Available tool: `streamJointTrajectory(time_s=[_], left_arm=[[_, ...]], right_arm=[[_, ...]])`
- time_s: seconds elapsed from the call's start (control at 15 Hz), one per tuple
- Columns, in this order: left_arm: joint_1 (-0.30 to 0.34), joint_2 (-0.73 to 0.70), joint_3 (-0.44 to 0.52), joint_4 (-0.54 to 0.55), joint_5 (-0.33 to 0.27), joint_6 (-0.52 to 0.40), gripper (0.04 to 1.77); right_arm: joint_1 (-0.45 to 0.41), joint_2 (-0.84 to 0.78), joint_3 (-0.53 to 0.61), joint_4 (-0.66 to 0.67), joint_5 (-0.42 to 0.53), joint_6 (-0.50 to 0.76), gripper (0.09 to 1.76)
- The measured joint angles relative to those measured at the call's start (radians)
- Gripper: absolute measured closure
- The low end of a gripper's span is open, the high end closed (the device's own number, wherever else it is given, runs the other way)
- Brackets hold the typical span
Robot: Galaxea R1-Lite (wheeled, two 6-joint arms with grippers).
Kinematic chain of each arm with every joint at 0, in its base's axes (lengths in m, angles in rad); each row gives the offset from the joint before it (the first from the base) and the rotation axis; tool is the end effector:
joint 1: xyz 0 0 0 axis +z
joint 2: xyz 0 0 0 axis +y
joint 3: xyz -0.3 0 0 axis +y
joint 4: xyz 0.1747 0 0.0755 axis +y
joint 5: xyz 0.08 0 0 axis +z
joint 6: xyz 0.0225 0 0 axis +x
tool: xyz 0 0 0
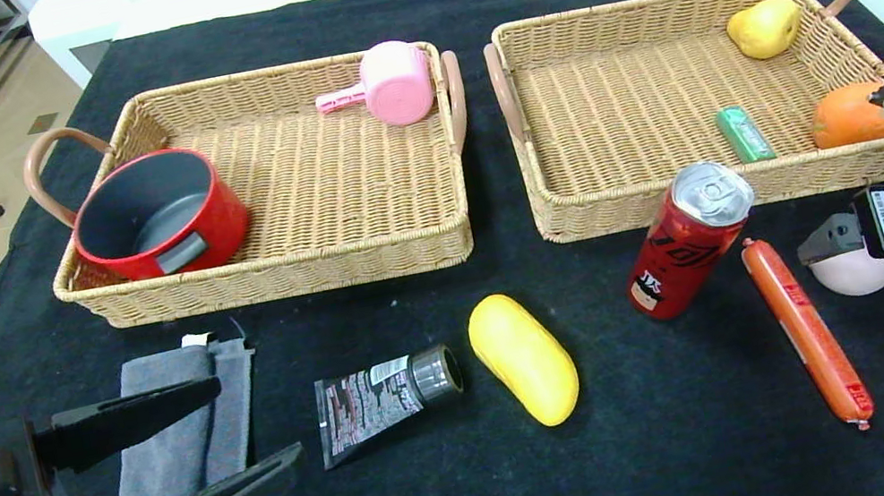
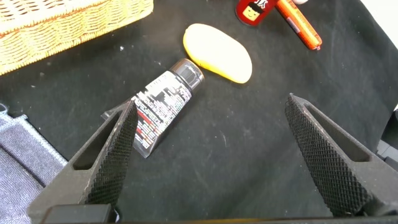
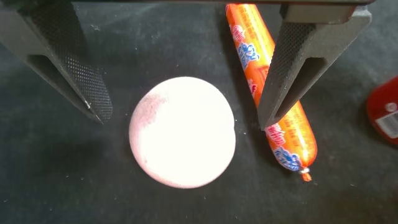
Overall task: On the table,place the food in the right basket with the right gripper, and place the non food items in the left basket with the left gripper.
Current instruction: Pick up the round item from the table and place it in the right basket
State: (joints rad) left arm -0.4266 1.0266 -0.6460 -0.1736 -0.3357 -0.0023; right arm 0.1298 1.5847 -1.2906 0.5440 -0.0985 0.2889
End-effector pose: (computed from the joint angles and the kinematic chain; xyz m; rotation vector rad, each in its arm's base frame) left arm 0.1189 -0.0622 0.2411 0.0075 0.2127 -0.7593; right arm 0.2598 0.0317 0.2455 0.1765 0.8291 -0.0908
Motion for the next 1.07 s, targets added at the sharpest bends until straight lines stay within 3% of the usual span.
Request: streamJointTrajectory(time_s=[0.93,1.07], left_arm=[[0.0,-0.001,0.007,-0.001,0.001,0.016,0.09],[0.0,-0.001,0.007,-0.001,0.002,0.018,0.09]], right_arm=[[-0.006,0.055,0.033,-0.067,-0.003,0.006,0.14],[-0.006,0.063,0.034,-0.068,-0.003,0.006,0.5]])
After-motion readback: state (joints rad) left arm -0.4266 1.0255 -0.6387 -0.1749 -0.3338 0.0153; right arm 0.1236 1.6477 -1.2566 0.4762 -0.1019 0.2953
